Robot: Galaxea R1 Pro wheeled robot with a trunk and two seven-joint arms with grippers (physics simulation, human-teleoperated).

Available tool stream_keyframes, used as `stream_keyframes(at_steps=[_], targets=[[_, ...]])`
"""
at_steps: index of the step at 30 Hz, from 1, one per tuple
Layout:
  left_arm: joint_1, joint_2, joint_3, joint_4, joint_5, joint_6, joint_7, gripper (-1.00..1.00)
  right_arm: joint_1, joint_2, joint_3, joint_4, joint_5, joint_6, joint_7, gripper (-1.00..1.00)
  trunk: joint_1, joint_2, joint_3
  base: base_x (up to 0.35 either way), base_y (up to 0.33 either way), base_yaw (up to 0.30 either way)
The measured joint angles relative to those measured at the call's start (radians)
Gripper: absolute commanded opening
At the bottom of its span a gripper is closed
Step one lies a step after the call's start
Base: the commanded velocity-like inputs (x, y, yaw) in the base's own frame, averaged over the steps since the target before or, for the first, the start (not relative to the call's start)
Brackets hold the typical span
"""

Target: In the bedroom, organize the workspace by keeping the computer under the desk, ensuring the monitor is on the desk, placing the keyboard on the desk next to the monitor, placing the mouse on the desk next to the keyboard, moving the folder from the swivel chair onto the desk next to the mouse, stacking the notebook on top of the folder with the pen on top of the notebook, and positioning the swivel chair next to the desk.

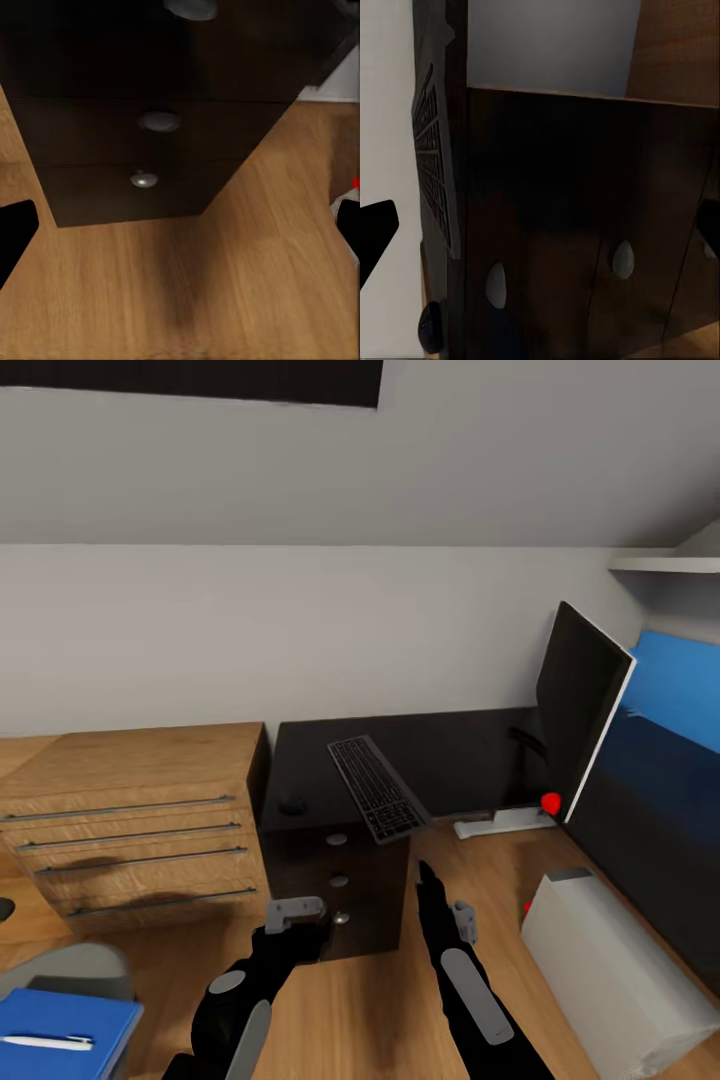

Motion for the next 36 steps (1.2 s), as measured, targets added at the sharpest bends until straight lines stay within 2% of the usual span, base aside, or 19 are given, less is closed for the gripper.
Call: stream_keyframes(at_steps=[4,6,9,10,12,14,16,17,18,19,23,24,29,30,31,32,33,34,36], targets=[[0.000,0.000,0.000,0.002,0.000,0.000,0.000,1.00,0.000,-0.003,-0.002,0.000,0.005,0.001,0.000,1.00,0.000,0.000,0.000,-0.263,-0.127,0.000],[0.000,0.000,0.000,-0.002,0.001,0.000,0.000,1.00,-0.001,-0.030,-0.003,-0.003,0.058,0.003,0.000,1.00,0.000,0.000,0.000,-0.087,-0.043,0.000],[0.000,0.000,0.001,-0.005,0.002,0.000,-0.001,1.00,-0.003,-0.048,-0.004,-0.003,0.106,0.005,-0.002,1.00,0.000,0.000,0.000,-0.044,-0.022,0.000],[0.000,-0.001,0.000,-0.003,0.003,0.001,-0.001,1.00,-0.005,-0.062,-0.004,-0.001,0.167,0.006,-0.004,1.00,-0.004,0.007,0.003,-0.016,-0.008,0.000],[0.000,-0.001,0.000,0.001,0.003,0.001,0.000,1.00,-0.005,-0.069,-0.005,0.003,0.198,0.005,-0.004,1.00,-0.012,0.021,0.009,-0.010,-0.005,0.000],[0.000,-0.001,0.001,0.042,0.004,0.001,0.000,1.00,-0.006,-0.098,-0.004,0.066,0.284,0.001,-0.003,1.00,-0.020,0.035,0.016,-0.004,-0.002,0.000],[0.000,-0.001,0.001,0.075,0.004,0.001,0.000,1.00,-0.006,-0.108,-0.004,0.115,0.334,-0.003,-0.001,1.00,-0.027,0.049,0.022,-0.002,-0.001,0.000],[0.000,-0.001,0.001,0.112,0.004,0.001,0.000,1.00,-0.006,-0.114,-0.004,0.166,0.394,-0.011,0.001,1.00,-0.031,0.056,0.025,0.000,0.000,0.000],[0.000,-0.001,0.003,0.166,0.005,0.000,0.001,1.00,-0.005,-0.121,-0.005,0.238,0.505,-0.035,0.004,1.00,-0.035,0.063,0.028,0.000,0.000,0.000],[0.000,-0.001,0.004,0.205,0.004,-0.001,0.001,1.00,-0.006,-0.124,-0.007,0.282,0.588,-0.062,0.004,1.00,-0.039,0.070,0.031,0.000,0.000,0.000],[0.000,-0.001,0.006,0.298,0.004,-0.004,0.002,1.00,-0.006,-0.130,-0.009,0.378,0.739,-0.129,0.004,1.00,-0.054,0.098,0.044,0.000,0.000,0.000],[0.000,0.000,0.006,0.350,0.004,-0.005,0.002,1.00,-0.005,-0.133,-0.009,0.436,0.799,-0.162,0.004,1.00,-0.058,0.105,0.047,0.000,0.000,0.000],[0.000,0.002,0.010,0.533,0.007,-0.016,0.000,1.00,-0.005,-0.138,-0.009,0.631,0.933,-0.269,0.001,1.00,-0.077,0.140,0.062,0.000,0.000,0.000],[0.000,0.000,0.009,0.654,0.010,-0.105,0.002,1.00,-0.006,-0.139,-0.006,0.740,0.983,-0.340,0.001,1.00,-0.081,0.147,0.066,0.000,0.000,0.000],[0.000,0.000,0.008,0.692,0.010,-0.139,0.002,1.00,-0.005,-0.140,-0.014,0.842,0.983,-0.352,0.001,1.00,-0.085,0.154,0.069,0.000,0.000,0.000],[0.000,-0.001,0.007,0.722,0.010,-0.174,0.002,1.00,-0.006,-0.141,-0.009,0.867,0.990,-0.360,0.000,1.00,-0.089,0.161,0.072,0.000,0.000,0.000],[0.000,-0.001,0.006,0.779,0.009,-0.250,0.001,1.00,-0.006,-0.144,-0.010,0.903,0.994,-0.374,0.000,1.00,-0.092,0.168,0.075,0.000,0.000,0.000],[0.000,-0.002,0.005,0.851,0.009,-0.371,-0.002,1.00,-0.006,-0.152,-0.011,0.933,0.998,-0.395,0.000,1.00,-0.096,0.175,0.078,0.000,0.000,0.000],[0.000,-0.003,0.003,0.903,0.010,-0.500,-0.006,1.00,-0.006,-0.161,-0.010,0.949,1.000,-0.426,0.001,1.00,-0.104,0.189,0.084,0.000,0.000,0.000]])
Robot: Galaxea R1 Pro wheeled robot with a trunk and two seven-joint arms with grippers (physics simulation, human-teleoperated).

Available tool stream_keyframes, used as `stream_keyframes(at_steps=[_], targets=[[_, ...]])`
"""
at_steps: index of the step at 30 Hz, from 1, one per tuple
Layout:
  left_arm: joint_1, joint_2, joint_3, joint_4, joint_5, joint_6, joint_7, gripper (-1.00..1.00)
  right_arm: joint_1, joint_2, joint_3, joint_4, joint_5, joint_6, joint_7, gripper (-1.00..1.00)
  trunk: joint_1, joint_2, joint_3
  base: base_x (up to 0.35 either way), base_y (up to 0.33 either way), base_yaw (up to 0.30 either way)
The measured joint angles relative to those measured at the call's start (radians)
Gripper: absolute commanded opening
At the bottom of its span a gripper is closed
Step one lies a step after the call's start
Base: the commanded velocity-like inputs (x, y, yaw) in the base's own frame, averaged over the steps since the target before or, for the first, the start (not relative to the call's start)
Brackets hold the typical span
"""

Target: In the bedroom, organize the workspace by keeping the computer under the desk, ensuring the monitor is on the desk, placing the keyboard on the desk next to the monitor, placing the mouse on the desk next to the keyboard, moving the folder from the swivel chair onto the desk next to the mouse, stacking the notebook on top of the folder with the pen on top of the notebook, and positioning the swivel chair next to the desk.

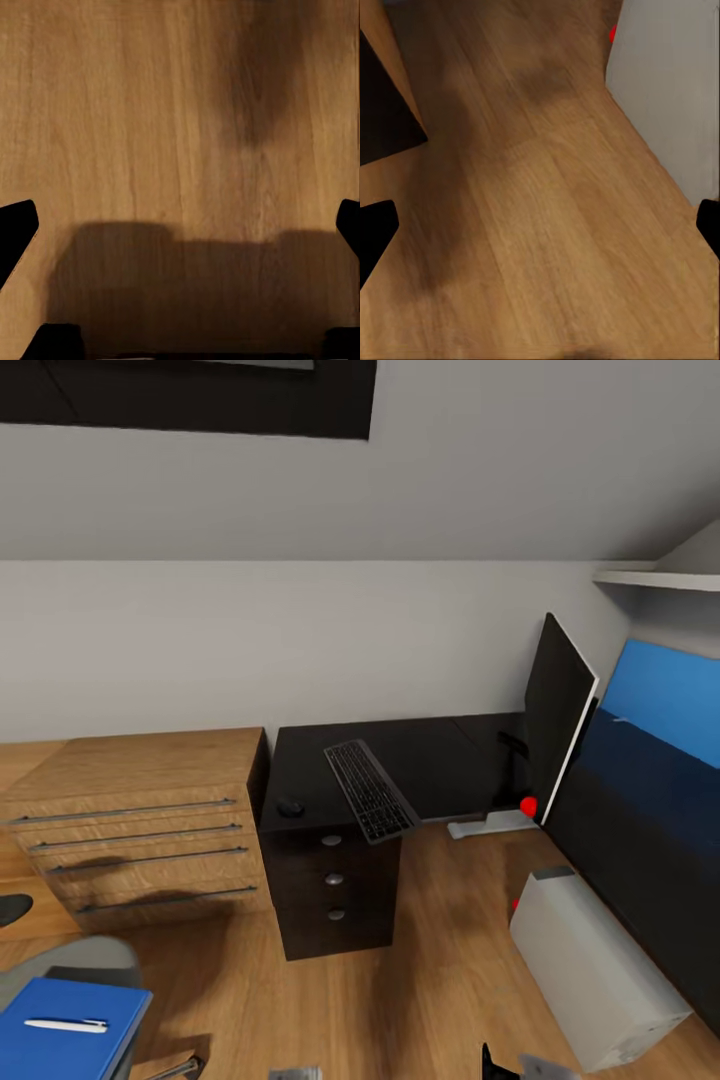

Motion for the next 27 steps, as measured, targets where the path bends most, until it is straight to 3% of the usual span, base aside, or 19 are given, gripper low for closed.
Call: stream_keyframes(at_steps=[2,5,11,15,20,22,24,27], targets=[[0.002,-0.003,-0.008,0.062,-0.002,-0.101,-0.002,1.00,0.000,-0.005,0.000,0.009,0.001,-0.041,0.000,1.00,-0.008,0.014,0.006,0.000,0.000,0.000],[0.003,-0.006,-0.037,0.150,-0.002,-0.183,0.001,1.00,0.001,-0.009,0.001,0.017,0.001,-0.079,0.001,1.00,-0.019,0.035,0.016,0.000,0.000,0.000],[0.003,-0.006,-0.059,0.209,-0.004,-0.236,0.014,1.00,0.002,-0.004,0.003,0.025,0.003,-0.102,0.003,1.00,-0.042,0.077,0.034,0.000,0.000,0.000],[0.003,-0.003,-0.025,0.218,0.003,-0.246,0.067,1.00,0.002,-0.007,0.002,0.026,0.004,-0.104,0.006,1.00,-0.058,0.105,0.047,0.000,0.000,0.000],[0.003,-0.001,0.007,0.220,0.007,-0.247,0.083,1.00,0.002,-0.005,0.004,0.024,0.006,-0.105,0.006,1.00,-0.077,0.140,0.063,0.000,0.000,0.000],[0.003,0.000,0.043,0.219,0.022,-0.248,0.084,1.00,0.002,-0.004,0.004,0.024,0.006,-0.106,0.007,1.00,-0.084,0.154,0.069,0.000,0.000,0.000],[0.003,0.000,0.104,0.219,0.039,-0.248,0.085,1.00,0.002,-0.003,0.004,0.024,0.005,-0.105,0.006,1.00,-0.092,0.168,0.075,0.000,0.000,0.000],[0.003,0.000,0.122,0.219,0.044,-0.247,0.085,1.00,0.002,-0.003,0.003,0.022,0.005,-0.106,0.006,1.00,-0.104,0.189,0.085,-0.095,-0.048,0.077]])
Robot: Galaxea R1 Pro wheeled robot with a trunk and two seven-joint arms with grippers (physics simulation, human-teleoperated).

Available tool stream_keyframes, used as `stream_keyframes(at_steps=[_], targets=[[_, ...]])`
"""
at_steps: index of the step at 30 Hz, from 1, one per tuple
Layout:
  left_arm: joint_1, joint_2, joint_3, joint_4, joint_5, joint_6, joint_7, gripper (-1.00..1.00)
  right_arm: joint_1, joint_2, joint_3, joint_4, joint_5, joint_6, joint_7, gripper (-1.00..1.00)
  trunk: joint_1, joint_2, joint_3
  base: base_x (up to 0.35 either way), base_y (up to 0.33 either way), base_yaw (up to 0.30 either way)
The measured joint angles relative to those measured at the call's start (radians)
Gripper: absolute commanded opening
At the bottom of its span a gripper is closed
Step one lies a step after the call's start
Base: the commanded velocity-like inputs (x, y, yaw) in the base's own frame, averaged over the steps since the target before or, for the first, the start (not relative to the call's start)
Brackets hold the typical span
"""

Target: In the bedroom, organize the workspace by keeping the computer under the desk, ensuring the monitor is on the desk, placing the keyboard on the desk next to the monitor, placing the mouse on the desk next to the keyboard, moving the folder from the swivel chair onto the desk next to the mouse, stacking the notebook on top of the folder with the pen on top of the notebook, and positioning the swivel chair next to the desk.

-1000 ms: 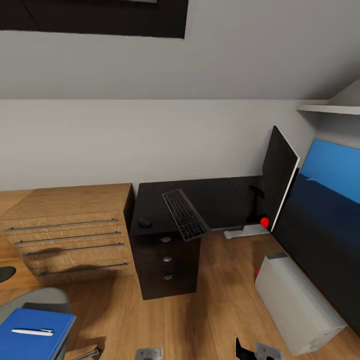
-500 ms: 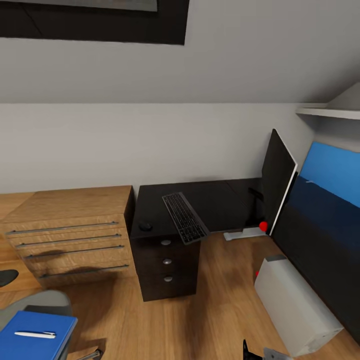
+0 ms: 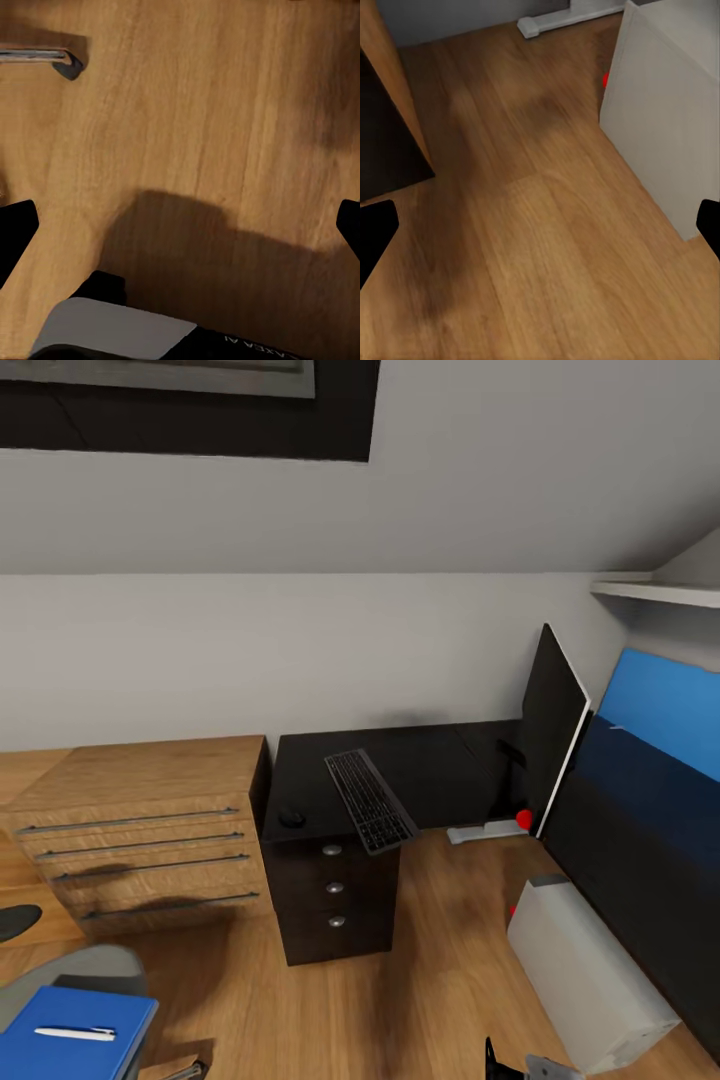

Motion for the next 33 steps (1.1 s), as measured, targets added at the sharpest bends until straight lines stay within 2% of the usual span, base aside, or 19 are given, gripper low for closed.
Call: stream_keyframes(at_steps=[1,2,15,20,25,33], targets=[[0.000,0.000,0.019,0.000,0.006,0.000,0.001,1.00,0.000,0.000,0.001,-0.002,0.001,-0.005,-0.001,1.00,-0.003,0.007,0.003,-0.295,-0.151,0.251],[0.000,0.000,0.021,0.000,0.007,0.000,0.001,1.00,0.000,0.000,-0.001,-0.003,0.000,-0.006,-0.002,1.00,-0.007,0.014,0.006,-0.298,-0.153,0.258],[0.000,0.000,0.022,0.000,0.009,-0.001,0.000,1.00,0.000,0.007,0.001,0.001,0.002,-0.003,-0.002,1.00,-0.057,0.105,0.045,-0.307,-0.166,0.278],[0.000,0.000,0.023,0.000,0.009,-0.001,0.001,1.00,0.000,0.009,0.001,0.001,0.002,-0.001,-0.002,1.00,-0.076,0.140,0.058,-0.151,-0.090,0.249],[0.000,0.001,0.025,0.000,0.009,-0.001,0.001,1.00,0.000,0.008,0.000,0.000,0.002,0.000,-0.001,1.00,-0.096,0.175,0.073,-0.106,-0.019,0.081],[0.000,0.001,0.025,0.000,0.009,-0.001,0.001,1.00,0.000,0.008,0.000,-0.001,0.002,-0.001,0.000,1.00,-0.126,0.231,0.097,-0.264,-0.003,0.012]])
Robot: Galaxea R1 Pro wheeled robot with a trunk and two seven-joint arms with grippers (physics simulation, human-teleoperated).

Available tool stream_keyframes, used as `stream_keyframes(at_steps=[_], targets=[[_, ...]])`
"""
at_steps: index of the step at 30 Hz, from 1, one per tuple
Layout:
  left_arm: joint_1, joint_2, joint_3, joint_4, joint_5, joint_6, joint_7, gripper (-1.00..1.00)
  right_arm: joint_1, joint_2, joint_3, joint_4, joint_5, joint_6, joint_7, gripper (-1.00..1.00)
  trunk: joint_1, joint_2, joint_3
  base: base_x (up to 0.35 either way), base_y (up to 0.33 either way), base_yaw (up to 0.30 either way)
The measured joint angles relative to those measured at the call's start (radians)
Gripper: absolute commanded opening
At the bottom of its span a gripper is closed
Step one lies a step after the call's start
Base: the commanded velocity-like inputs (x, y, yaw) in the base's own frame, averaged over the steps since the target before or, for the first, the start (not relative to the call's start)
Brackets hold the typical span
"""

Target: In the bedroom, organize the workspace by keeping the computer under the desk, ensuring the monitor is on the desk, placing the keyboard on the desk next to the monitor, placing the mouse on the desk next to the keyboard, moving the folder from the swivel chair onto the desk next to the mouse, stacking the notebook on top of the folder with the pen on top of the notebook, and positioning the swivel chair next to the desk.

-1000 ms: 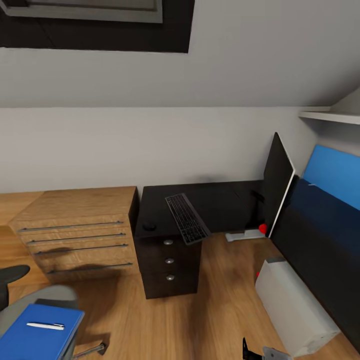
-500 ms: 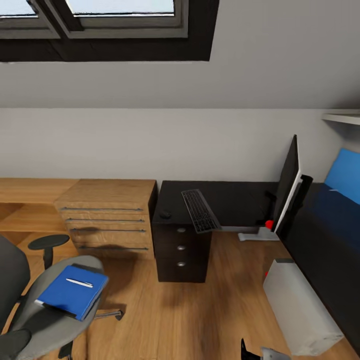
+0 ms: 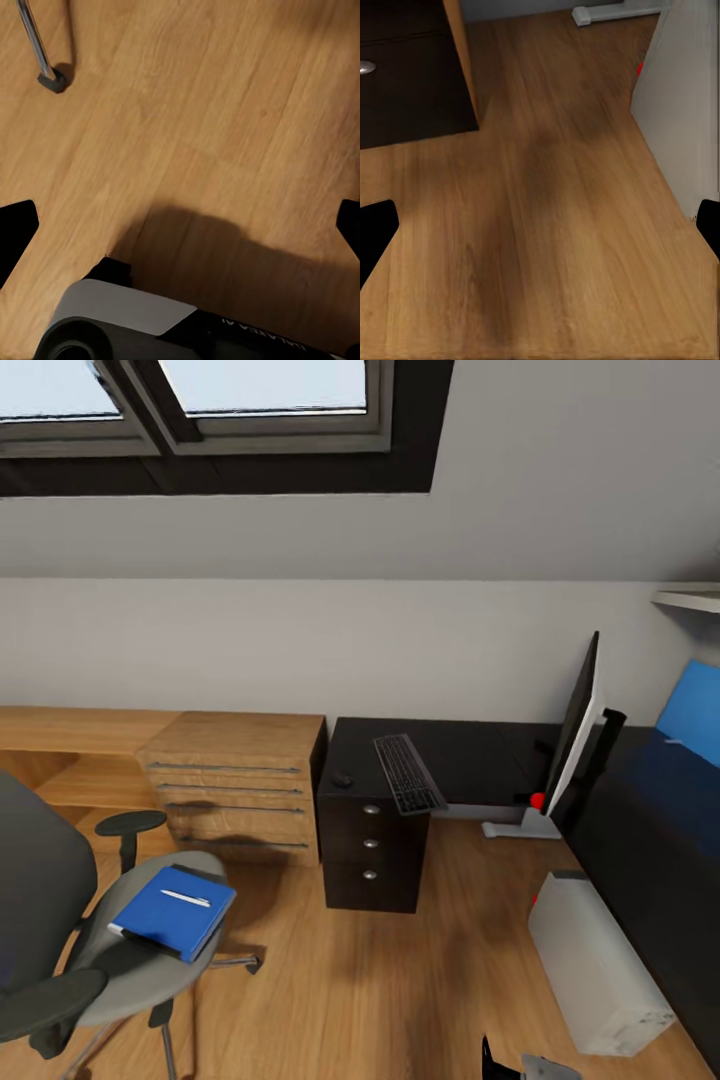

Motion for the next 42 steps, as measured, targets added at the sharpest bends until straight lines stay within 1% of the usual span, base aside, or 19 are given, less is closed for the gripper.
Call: stream_keyframes(at_steps=[5,13,20,25,33,36,39,41,42], targets=[[0.000,0.000,0.000,0.000,0.000,0.000,-0.001,1.00,0.000,0.000,0.000,0.000,0.001,-0.001,0.000,1.00,-0.020,0.035,0.016,-0.032,0.000,0.001],[0.000,0.000,0.000,0.000,0.000,0.000,0.000,1.00,0.000,0.000,0.000,0.000,0.002,-0.006,0.000,1.00,-0.050,0.091,0.053,-0.009,0.000,0.000],[0.000,0.000,0.000,0.000,0.000,0.000,-0.001,1.00,0.000,0.000,0.000,-0.001,0.002,-0.006,0.000,1.00,-0.077,0.140,0.085,-0.140,0.000,0.000],[0.000,0.000,0.000,0.000,0.000,0.000,-0.003,1.00,0.000,0.000,0.000,-0.001,0.001,-0.006,-0.001,1.00,-0.096,0.175,0.102,-0.043,0.000,0.000],[0.000,-0.001,-0.004,-0.001,-0.004,0.000,-0.011,1.00,0.000,-0.001,0.003,-0.003,0.002,-0.006,0.000,1.00,-0.097,0.175,0.103,-0.007,0.000,0.000],[0.000,-0.002,-0.006,-0.027,-0.009,0.002,-0.010,1.00,-0.001,-0.002,0.004,-0.013,0.001,-0.005,-0.002,1.00,-0.096,0.175,0.103,-0.001,0.000,0.000],[0.001,0.000,-0.007,-0.111,-0.017,0.007,-0.004,1.00,-0.003,-0.006,0.003,-0.073,-0.004,-0.001,-0.004,1.00,-0.096,0.175,0.103,0.000,0.000,0.000],[0.001,0.003,-0.007,-0.168,-0.022,0.012,0.006,1.00,-0.004,-0.011,0.001,-0.130,-0.006,0.002,-0.005,1.00,-0.096,0.175,0.103,0.000,0.000,0.000],[0.001,0.014,-0.008,-0.249,-0.031,0.037,0.036,1.00,-0.006,-0.021,0.000,-0.221,-0.005,0.022,-0.009,1.00,-0.096,0.175,0.104,0.000,0.000,0.000]])
